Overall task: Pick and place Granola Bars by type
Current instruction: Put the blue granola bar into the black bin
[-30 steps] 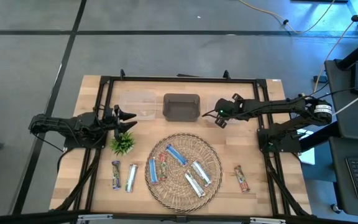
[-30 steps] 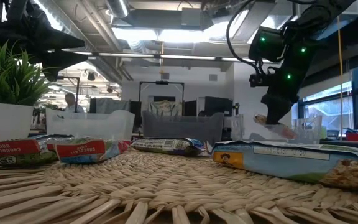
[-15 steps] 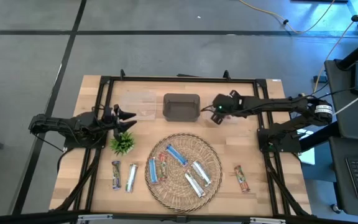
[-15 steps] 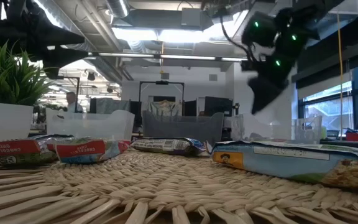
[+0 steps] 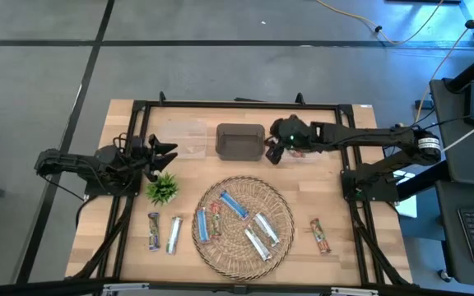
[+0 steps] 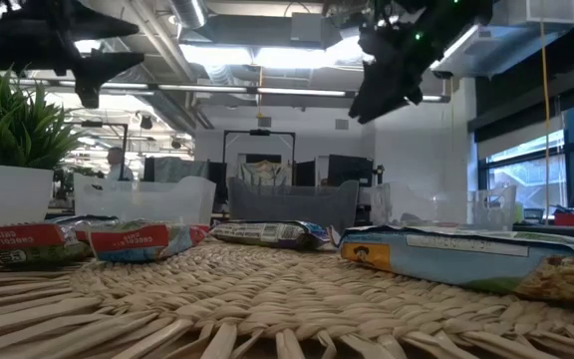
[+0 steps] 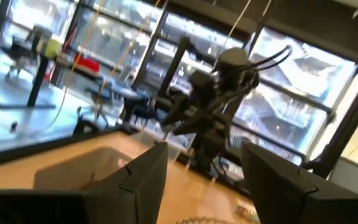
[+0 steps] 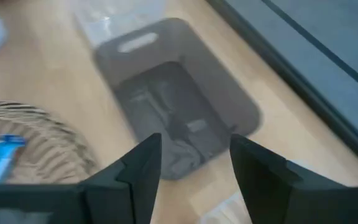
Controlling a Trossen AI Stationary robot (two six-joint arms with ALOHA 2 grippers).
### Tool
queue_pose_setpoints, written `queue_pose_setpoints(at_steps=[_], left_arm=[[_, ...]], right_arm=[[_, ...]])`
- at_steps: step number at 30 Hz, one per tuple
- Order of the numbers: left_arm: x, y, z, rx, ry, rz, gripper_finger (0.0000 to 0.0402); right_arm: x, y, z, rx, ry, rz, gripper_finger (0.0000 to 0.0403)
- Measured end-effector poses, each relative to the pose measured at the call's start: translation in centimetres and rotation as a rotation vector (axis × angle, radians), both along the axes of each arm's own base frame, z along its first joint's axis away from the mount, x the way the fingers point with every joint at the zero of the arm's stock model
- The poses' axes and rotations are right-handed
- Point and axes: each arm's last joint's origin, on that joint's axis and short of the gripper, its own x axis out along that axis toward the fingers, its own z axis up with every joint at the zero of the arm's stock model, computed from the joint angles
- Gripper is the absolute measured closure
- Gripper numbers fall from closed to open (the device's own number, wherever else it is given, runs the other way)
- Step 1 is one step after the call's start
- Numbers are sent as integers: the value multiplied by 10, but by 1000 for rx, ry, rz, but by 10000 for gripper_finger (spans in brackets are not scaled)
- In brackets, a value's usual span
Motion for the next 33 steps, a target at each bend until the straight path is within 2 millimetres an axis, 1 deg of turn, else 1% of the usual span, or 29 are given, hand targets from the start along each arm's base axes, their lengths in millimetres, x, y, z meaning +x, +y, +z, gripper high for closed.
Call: queue_pose_setpoints(at_steps=[4, 8, 13, 16, 18, 21, 23, 27, 33], left_arm=[[17, -2, 18, 32, 106, -35, 206], [49, -7, 45, 141, 242, -118, 207], [98, -15, 77, 252, 483, -257, 206], [125, -18, 88, 320, 640, -335, 209], [142, -21, 91, 369, 723, -386, 209], [166, -23, 88, 436, 805, -443, 209], [179, -25, 80, 469, 850, -480, 209], [202, -27, 56, 498, 934, -545, 210], [221, -30, 14, 506, 1067, -618, 210]], right_arm=[[2, 21, 2, -17, -16, 22, 209], [-7, 34, 13, -56, -42, 26, 209], [-30, 42, 28, -5, -66, 2, 209], [-47, 46, 35, 24, -54, -11, 209], [-57, 48, 39, 43, -57, -19, 209], [-68, 49, 45, 62, -73, -27, 209], [-73, 50, 49, 63, -91, -22, 209], [-78, 50, 53, 63, -109, -18, 209], [-78, 50, 51, 60, -88, -16, 209]])
